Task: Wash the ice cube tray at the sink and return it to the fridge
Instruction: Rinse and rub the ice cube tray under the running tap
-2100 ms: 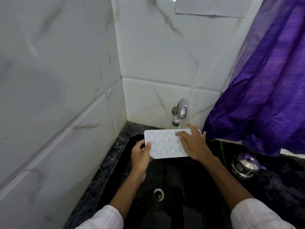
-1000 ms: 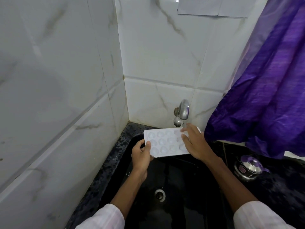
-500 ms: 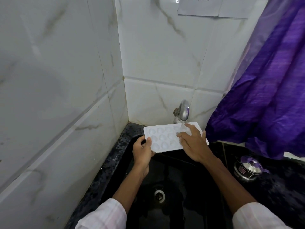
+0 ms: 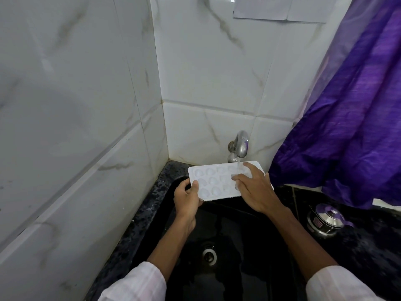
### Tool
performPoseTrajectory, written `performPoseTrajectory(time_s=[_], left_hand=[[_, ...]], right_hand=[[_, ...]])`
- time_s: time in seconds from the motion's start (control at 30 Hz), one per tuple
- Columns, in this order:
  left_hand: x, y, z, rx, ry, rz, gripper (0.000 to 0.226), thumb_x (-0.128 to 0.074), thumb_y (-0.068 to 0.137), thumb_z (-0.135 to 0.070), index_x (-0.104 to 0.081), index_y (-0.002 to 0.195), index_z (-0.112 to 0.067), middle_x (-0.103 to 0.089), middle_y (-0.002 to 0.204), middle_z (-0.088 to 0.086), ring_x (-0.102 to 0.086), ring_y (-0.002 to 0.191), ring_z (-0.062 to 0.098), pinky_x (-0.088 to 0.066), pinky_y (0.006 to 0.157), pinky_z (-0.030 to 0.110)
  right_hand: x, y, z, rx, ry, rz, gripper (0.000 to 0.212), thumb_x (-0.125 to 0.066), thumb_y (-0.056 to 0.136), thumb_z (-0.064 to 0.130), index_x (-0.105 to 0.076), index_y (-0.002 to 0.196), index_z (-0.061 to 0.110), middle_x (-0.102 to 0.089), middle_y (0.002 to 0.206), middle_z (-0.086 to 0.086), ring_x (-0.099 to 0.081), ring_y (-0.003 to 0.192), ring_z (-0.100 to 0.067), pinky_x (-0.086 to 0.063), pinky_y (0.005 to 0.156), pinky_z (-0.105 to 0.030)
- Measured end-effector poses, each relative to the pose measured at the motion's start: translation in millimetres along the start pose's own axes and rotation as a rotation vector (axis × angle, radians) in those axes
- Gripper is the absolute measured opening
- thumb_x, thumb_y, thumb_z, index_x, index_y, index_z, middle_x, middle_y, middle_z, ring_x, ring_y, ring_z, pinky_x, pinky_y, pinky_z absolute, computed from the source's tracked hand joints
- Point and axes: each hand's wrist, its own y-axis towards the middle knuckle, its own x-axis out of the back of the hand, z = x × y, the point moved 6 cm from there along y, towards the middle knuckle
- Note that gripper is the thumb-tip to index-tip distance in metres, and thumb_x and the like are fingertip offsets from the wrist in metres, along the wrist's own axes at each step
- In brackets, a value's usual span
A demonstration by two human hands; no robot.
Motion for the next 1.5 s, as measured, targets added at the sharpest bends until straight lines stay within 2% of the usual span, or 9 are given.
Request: performPoseTrajectory(time_s=[0.17,0.3,0.6,0.77,0.9,1.07,1.17,1.33,1.5], left_hand=[[-1,0,0,-0.003,0.005,-0.003,0.027,-0.054,0.101,-0.017,-0.06,0.126,-0.009,-0.072,0.096,-0.002,-0.071,0.088,0.012,-0.062,0.074,0.034],[-2,-1,1,0.0,0.009,-0.003,0.027,-0.054,0.101,-0.017,-0.06,0.126,-0.009,-0.072,0.095,-0.003,-0.071,0.089,0.014,-0.062,0.076,0.037],[-1,-3,1,-0.01,0.001,0.003,0.026,-0.053,0.101,-0.018,-0.06,0.126,-0.011,-0.074,0.099,0.003,-0.073,0.089,0.014,-0.062,0.075,0.036],[-3,-1,-2,-0.004,-0.01,-0.02,0.024,-0.053,0.101,-0.017,-0.059,0.123,-0.011,-0.074,0.101,0.005,-0.072,0.09,0.017,-0.062,0.075,0.037],[-3,2,-6,-0.004,-0.02,-0.045,0.022,-0.054,0.101,-0.017,-0.058,0.122,-0.012,-0.073,0.103,0.007,-0.072,0.09,0.018,-0.061,0.074,0.036],[-3,6,-10,0.007,-0.056,-0.065,0.023,-0.054,0.101,-0.016,-0.056,0.123,-0.011,-0.072,0.107,0.009,-0.071,0.092,0.019,-0.061,0.073,0.036],[-4,8,-12,0.003,-0.067,-0.069,0.023,-0.054,0.101,-0.016,-0.056,0.123,-0.01,-0.072,0.105,0.008,-0.071,0.088,0.017,-0.061,0.071,0.035],[-6,8,-11,0.007,-0.06,-0.072,0.025,-0.054,0.101,-0.017,-0.056,0.125,-0.009,-0.072,0.103,0.006,-0.071,0.086,0.016,-0.061,0.074,0.037],[-2,7,-10,0.007,-0.051,-0.084,0.022,-0.054,0.101,-0.016,-0.057,0.122,-0.01,-0.071,0.102,0.005,-0.07,0.087,0.017,-0.061,0.074,0.037]], right_hand=[[1,-1,1,-0.009,0.01,0.022,0.059,-0.017,0.093,0.047,-0.068,0.116,0.028,-0.031,0.155,-0.008,-0.027,0.143,-0.025,-0.021,0.112,-0.065],[-1,-2,0,-0.037,0.007,0.05,0.043,-0.028,0.098,0.037,-0.067,0.113,0.027,-0.03,0.155,-0.007,-0.025,0.143,-0.026,-0.017,0.113,-0.065],[1,-6,1,-0.02,0.009,0.033,0.059,-0.015,0.092,0.05,-0.065,0.117,0.031,-0.03,0.156,-0.006,-0.024,0.145,-0.024,-0.019,0.113,-0.063],[3,-5,3,0.005,0.086,0.02,0.03,-0.039,0.103,0.027,-0.062,0.123,0.027,-0.023,0.159,-0.004,-0.02,0.146,-0.02,-0.012,0.118,-0.059],[12,-5,4,0.007,0.153,-0.136,0.027,-0.046,0.101,0.021,-0.058,0.125,0.018,-0.027,0.156,-0.004,-0.031,0.14,-0.023,-0.027,0.117,-0.048],[19,-4,5,0.025,0.092,-0.169,0.02,-0.047,0.099,0.015,-0.062,0.112,0.017,-0.033,0.152,-0.006,-0.029,0.14,-0.016,-0.007,0.112,-0.035],[18,-4,5,0.048,0.069,-0.149,0.019,-0.046,0.099,0.015,-0.064,0.105,0.019,-0.033,0.152,-0.008,-0.03,0.14,-0.018,-0.009,0.113,-0.039],[9,-3,4,0.058,0.023,-0.092,0.029,-0.04,0.101,0.028,-0.068,0.108,0.027,-0.03,0.153,-0.009,-0.027,0.141,-0.023,-0.012,0.115,-0.062],[5,-5,4,0.039,0.059,-0.029,0.035,-0.037,0.101,0.033,-0.068,0.116,0.029,-0.022,0.157,-0.01,-0.018,0.143,-0.027,-0.01,0.117,-0.059]])
